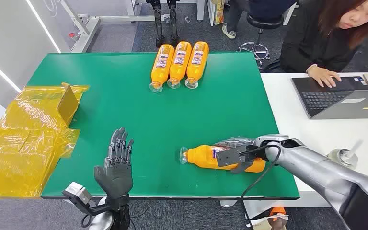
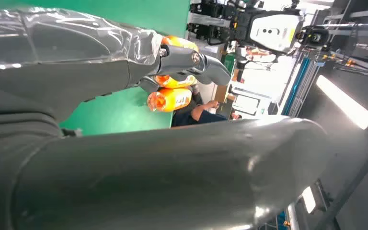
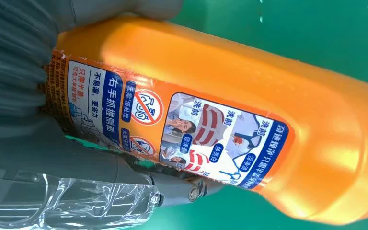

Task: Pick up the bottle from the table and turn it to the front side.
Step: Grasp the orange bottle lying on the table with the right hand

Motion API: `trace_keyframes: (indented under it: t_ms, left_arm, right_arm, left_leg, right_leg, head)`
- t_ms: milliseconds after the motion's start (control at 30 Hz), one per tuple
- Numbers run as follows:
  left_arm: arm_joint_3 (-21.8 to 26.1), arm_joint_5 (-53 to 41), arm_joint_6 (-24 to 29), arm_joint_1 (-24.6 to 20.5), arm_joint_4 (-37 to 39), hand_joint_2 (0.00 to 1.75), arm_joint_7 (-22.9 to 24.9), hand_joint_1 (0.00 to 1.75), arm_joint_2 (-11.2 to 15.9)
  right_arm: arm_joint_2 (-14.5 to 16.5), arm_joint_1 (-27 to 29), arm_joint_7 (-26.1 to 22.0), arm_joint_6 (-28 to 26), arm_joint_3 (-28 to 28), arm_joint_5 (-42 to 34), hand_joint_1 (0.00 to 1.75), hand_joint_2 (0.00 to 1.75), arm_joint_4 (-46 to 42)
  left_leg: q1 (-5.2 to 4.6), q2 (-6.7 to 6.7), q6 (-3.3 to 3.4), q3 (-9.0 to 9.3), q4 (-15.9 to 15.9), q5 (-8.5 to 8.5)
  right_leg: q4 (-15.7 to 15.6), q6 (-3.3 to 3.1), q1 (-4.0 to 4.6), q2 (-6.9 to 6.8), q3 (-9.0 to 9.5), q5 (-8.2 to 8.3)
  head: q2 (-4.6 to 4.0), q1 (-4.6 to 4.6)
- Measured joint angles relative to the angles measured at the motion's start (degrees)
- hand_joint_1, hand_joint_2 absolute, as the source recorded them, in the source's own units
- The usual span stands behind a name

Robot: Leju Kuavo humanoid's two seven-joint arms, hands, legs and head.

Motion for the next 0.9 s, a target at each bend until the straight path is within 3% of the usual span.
trace_keyframes:
  t_ms: [500, 667, 900]
  left_arm:
    - [0.02, 0.38, 0.11, -0.47, -0.78, 0.0, 0.0, 0.0, 0.06]
    - [0.04, 0.23, 1.22, -0.3, -1.16, 0.0, 0.0, 0.0, 0.07]
    - [0.04, 0.09, 1.67, -0.17, -1.31, 0.0, 0.0, 0.0, 0.07]
  right_arm:
    - [-0.13, 0.16, 0.37, -0.51, 0.03, -0.02, 1.75, 1.75, -2.15]
    - [-0.13, 2.16, -1.4, -13.13, -2.77, -0.04, 1.75, 1.75, -3.04]
    - [-0.15, 3.58, -2.15, -15.97, -5.89, 0.16, 1.75, 1.75, -4.06]
  left_leg:
    - [0.0, 0.04, 0.0, -0.01, 0.0, 0.0]
    - [-0.01, 0.02, 0.0, -0.07, -0.01, 0.0]
    - [0.0, -0.01, 0.0, -0.06, 0.0, 0.0]
  right_leg:
    - [0.02, 0.01, 0.0, 0.0, -0.01, 0.01]
    - [0.03, 0.01, -0.01, -0.01, -0.05, 0.01]
    - [0.03, 0.01, 0.0, -0.03, -0.06, 0.01]
  head:
    - [0.0, 0.01]
    - [0.0, 0.01]
    - [0.0, -0.01]
